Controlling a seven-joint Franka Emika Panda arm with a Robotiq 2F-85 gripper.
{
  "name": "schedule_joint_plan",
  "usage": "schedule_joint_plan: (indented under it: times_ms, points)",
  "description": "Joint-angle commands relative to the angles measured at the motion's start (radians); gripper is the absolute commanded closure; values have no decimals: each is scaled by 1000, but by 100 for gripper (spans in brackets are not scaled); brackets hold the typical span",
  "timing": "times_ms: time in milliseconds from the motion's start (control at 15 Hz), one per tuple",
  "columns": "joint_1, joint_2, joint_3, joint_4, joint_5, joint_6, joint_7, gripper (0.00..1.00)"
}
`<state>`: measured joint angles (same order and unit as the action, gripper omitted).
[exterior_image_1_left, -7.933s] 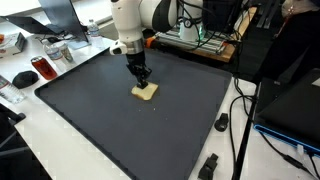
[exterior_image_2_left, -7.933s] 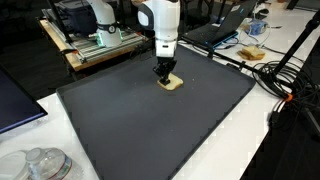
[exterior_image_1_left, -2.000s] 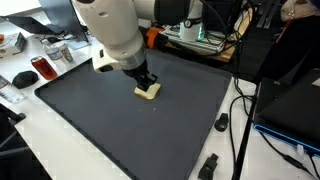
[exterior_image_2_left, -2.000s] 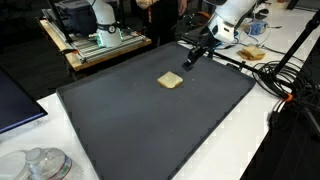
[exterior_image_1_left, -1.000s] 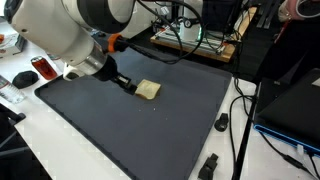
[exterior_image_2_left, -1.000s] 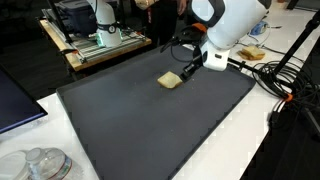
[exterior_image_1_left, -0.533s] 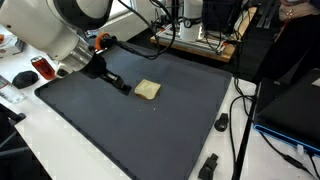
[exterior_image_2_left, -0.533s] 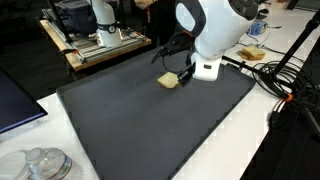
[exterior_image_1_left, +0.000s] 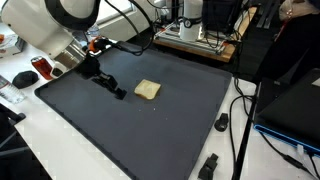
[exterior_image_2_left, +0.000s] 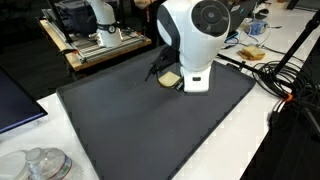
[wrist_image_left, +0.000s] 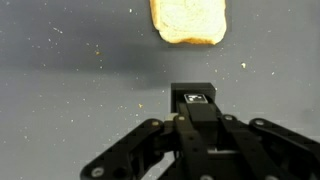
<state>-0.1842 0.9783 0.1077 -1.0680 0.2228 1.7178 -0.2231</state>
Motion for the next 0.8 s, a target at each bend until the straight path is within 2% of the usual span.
schedule_joint_plan:
  times_ms: [0,733]
  points:
    - [-59,-72,24,-137,74,57,-102,94]
    - [-161,-254,37,-500,227,258,-354,94]
